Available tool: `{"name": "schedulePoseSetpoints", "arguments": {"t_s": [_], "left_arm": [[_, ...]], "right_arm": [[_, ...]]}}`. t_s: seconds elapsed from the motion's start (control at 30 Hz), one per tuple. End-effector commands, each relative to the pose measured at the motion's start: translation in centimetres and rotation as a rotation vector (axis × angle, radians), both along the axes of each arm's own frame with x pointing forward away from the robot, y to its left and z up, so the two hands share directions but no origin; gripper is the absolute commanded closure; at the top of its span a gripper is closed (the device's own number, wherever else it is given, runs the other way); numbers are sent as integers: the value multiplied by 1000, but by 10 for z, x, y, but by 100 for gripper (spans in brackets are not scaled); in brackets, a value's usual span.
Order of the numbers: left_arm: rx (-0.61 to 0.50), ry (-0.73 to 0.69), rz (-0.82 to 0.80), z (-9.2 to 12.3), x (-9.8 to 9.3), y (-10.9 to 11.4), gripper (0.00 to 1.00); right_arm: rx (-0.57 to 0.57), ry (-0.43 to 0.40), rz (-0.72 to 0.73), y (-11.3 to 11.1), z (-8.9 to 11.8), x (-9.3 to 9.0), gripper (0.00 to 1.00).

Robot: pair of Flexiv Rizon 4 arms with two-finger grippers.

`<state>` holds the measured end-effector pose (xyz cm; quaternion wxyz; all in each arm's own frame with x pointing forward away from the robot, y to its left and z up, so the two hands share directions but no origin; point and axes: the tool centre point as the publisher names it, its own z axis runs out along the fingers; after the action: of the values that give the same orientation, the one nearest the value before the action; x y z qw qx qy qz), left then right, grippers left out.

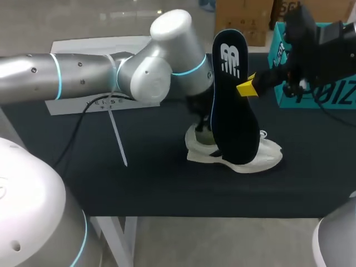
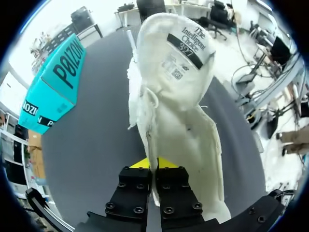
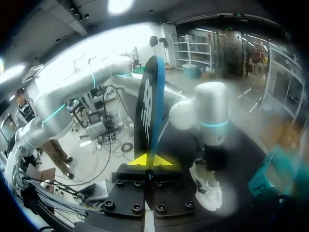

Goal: Take the shoe out of the shoebox, open the shoe tongue, remove and reinsert the insole, then place the shoe into the shoebox

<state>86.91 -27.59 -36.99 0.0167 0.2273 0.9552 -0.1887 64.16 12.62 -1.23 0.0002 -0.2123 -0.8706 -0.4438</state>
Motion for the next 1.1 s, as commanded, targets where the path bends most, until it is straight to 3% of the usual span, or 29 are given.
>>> {"name": "schedulePoseSetpoints", "arguments": {"t_s": [0.03,0.2,0.27,0.37,0.47,0.53,0.63,0.7,0.77,1.1], "left_arm": [[15,-8,-44,32,4,0,100],[-34,4,-181,59,10,-4,100],[33,-33,-216,65,14,-6,100],[43,3,-311,75,14,-13,100],[2,64,-451,85,9,-22,100],[37,65,-577,89,6,-27,100],[146,64,-807,83,-1,-32,100],[130,69,-854,82,-2,-35,100],[206,59,-979,77,-6,-36,100],[344,5,-1223,61,-21,-48,100]], "right_arm": [[-4,4,1,3,0,3,100],[-4,4,1,3,0,3,100],[-4,4,1,3,0,3,100],[-4,4,1,3,0,3,100],[-4,4,1,3,0,3,100],[-4,4,1,3,0,3,100],[-4,4,1,3,0,3,100],[-4,4,1,3,0,3,100],[-4,4,1,3,0,3,100],[-4,4,1,3,0,3,100]]}}
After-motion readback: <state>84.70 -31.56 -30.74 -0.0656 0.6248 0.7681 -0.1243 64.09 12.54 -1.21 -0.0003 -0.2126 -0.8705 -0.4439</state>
